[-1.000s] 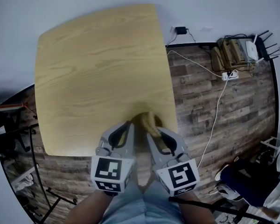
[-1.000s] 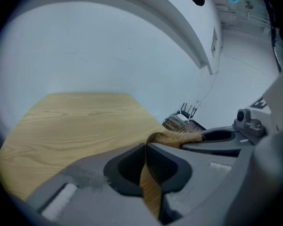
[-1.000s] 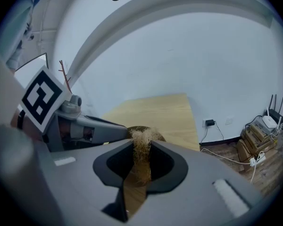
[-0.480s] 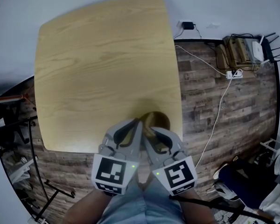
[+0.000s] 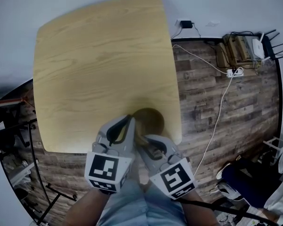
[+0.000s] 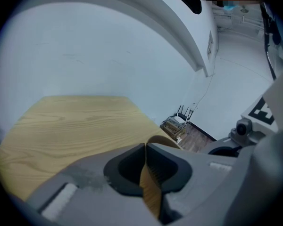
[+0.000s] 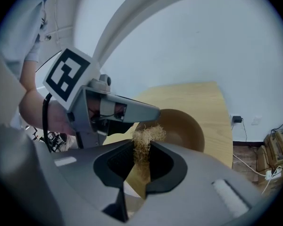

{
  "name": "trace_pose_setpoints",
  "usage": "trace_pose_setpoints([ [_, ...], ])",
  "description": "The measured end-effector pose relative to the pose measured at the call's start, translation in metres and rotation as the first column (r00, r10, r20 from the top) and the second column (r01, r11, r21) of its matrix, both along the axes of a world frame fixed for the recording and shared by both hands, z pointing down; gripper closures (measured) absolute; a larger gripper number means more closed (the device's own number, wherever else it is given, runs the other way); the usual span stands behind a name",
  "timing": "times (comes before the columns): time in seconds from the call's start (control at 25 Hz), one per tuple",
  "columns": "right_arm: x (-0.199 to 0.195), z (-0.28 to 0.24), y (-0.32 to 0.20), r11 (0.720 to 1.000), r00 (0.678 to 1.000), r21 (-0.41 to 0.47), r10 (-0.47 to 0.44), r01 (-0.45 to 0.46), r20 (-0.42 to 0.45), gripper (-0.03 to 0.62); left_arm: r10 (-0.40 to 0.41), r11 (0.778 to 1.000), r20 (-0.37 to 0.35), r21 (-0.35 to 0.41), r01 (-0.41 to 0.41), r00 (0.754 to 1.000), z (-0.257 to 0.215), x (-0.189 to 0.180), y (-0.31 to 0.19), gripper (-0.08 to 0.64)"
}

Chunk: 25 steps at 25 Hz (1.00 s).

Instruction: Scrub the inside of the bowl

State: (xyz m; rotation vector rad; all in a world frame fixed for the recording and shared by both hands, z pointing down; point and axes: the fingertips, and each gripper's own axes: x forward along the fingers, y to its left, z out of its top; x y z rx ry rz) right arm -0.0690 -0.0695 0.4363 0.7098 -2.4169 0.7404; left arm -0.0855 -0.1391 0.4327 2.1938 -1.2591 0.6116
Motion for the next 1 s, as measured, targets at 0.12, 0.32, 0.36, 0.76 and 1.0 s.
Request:
trace_pose_setpoints([
  [0.12,0.005,-0.006,0.002,1.000,1.000,0.006,0.002,-0.002,0.011,0.531,-0.007,1.000,0.005,-0.001,0.007,1.000,0.001,0.001,0.000,0.526],
  [0.32,0.019,-0.020,0.008,1.000,0.999,0.021,0.022,-0.023,0.023,0.531,-0.023,1.000,0.036,0.012,0.022,0.999,-0.001,-0.002,-0.002,0.526],
  [0.36,0.021,-0.023,0.009,0.999,0.999,0.031,0.027,-0.028,0.028,0.531,-0.022,1.000,0.044,0.015,0.022,0.999,-0.001,-0.004,-0.001,0.526],
  [0.76,0.045,-0.043,0.000,0.985,0.998,0.166,0.061,-0.054,-0.034,0.529,0.002,1.000,0.082,0.023,-0.004,0.997,-0.003,-0.002,0.008,0.526],
  [1.0,0.040,-0.030,-0.015,0.983,0.994,0.177,0.057,-0.040,-0.091,0.529,0.024,1.000,0.064,0.017,-0.025,0.998,-0.003,0.005,0.009,0.526],
])
